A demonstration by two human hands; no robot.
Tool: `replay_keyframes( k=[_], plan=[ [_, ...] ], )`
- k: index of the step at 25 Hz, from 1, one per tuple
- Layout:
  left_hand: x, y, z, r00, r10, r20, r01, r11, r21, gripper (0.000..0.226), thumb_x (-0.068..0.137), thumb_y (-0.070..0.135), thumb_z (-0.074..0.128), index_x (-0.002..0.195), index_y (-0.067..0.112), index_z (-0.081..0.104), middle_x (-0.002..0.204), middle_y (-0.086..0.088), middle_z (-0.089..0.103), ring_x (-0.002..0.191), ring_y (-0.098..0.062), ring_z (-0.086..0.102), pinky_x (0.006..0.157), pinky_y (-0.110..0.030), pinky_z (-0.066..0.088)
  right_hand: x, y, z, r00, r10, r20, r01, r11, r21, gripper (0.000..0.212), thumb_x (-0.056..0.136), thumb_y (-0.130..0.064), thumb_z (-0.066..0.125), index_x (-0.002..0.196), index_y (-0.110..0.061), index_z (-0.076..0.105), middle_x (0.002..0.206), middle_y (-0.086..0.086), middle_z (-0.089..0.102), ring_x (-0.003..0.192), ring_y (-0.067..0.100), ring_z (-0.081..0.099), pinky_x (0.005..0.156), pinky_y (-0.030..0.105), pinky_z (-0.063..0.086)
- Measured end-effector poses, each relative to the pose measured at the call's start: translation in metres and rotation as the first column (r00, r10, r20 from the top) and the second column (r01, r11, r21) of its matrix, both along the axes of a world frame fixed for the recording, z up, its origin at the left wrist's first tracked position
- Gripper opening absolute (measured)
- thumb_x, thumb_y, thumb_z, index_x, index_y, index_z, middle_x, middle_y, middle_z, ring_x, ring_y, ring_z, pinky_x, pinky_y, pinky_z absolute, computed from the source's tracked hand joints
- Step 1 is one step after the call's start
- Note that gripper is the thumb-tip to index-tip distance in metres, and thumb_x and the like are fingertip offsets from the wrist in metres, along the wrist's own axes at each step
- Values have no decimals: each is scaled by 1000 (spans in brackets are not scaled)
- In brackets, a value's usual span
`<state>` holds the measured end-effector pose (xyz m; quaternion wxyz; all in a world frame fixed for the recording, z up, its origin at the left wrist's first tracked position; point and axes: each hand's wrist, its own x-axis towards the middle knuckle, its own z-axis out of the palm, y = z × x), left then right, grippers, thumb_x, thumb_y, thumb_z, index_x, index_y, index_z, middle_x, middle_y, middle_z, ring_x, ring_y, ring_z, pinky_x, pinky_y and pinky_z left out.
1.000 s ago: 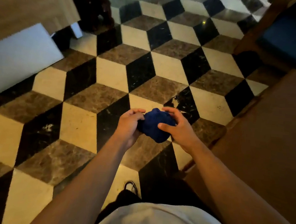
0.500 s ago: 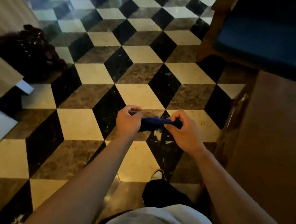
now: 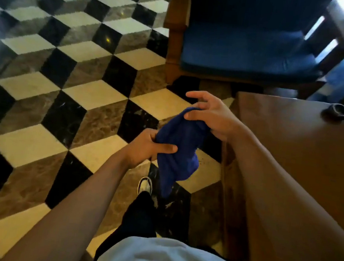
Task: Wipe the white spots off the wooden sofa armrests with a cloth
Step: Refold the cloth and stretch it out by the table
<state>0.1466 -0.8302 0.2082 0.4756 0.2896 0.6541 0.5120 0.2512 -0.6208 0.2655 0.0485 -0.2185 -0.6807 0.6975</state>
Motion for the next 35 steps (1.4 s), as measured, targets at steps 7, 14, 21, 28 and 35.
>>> replay_keyframes(
  k=[7, 14, 21, 28, 35],
  plan=[
    [-169, 136, 6, 751, -500, -431, 378, 861, -339, 6, 85, 43, 75, 90, 40, 77, 87, 14, 77, 82, -6, 71, 67, -29, 54, -76, 126, 10, 946, -251, 204, 151, 901, 407, 38, 84, -10, 82, 118, -21, 70, 97, 0, 75, 82, 3, 71, 74, 24, 58],
    [-253, 294, 13, 453, -594, -665, 443, 797, -410, 27, 85, 18, 76, 78, 36, 59, 80, 13, 62, 74, -5, 61, 57, -22, 38, -51, 212, -25, 818, -528, 228, 386, 799, 462, 7, 93, -14, 73, 99, -19, 72, 91, -1, 72, 74, -2, 68, 63, 12, 53],
    [-230, 497, -23, 393, -688, -611, 570, 703, -425, 16, 92, 15, 70, 100, 28, 68, 99, 6, 66, 92, -10, 62, 74, -29, 51, 9, 345, -98, 649, -727, 226, 660, 685, 309, 15, 91, -4, 72, 96, -18, 69, 91, 1, 68, 77, 10, 64, 60, 14, 52],
    [-159, 668, -54, 103, -670, -735, 660, 599, -454, 17, 88, 3, 68, 99, 14, 72, 99, -3, 64, 94, -20, 61, 81, -38, 55, 58, 437, -153, 406, -800, 442, 712, 580, 396, 35, 85, -1, 74, 118, -12, 73, 113, 6, 71, 105, 21, 65, 95, 39, 55],
    [-113, 780, -116, -144, -426, -893, 840, 424, -338, 13, 84, 11, 72, 97, 11, 75, 92, -9, 71, 85, -32, 56, 72, -46, 50, 58, 454, -209, -82, -892, 444, 746, 240, 621, 14, 84, -1, 68, 92, -12, 69, 96, 3, 58, 95, 26, 57, 75, 30, 39]
  ],
)
